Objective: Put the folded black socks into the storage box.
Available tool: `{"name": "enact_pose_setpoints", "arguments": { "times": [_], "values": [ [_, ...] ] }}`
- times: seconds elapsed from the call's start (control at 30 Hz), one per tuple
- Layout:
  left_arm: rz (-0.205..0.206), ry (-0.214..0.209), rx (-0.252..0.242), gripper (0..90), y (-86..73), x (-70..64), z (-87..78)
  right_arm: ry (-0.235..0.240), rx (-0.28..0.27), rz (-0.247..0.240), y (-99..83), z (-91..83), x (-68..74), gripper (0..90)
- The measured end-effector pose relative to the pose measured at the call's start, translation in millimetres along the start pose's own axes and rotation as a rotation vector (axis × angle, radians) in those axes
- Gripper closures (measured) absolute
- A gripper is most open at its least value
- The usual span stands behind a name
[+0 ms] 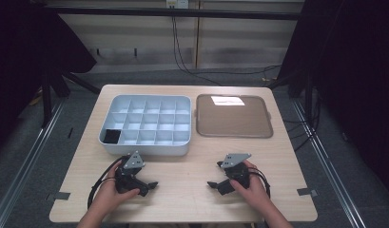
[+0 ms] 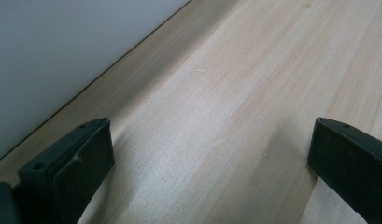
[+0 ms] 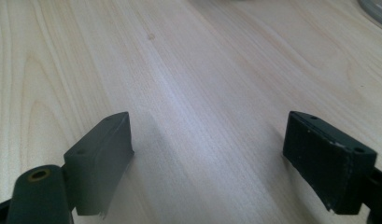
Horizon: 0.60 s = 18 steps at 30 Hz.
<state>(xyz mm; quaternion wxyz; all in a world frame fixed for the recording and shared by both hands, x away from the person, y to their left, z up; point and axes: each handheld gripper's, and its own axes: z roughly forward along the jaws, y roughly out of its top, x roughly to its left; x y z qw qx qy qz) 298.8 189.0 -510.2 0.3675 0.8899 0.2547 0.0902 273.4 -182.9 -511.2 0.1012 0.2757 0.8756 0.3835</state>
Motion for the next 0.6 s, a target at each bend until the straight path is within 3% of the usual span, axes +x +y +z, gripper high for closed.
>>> {"name": "enact_pose_setpoints", "arguments": {
  "times": [0.6],
  "values": [
    [0.001, 0.002, 0.000, 0.0, 0.0, 0.0, 0.0, 0.002, 0.000, -0.002, 0.1, 0.4, -0.2, 14.4]
  ]
}}
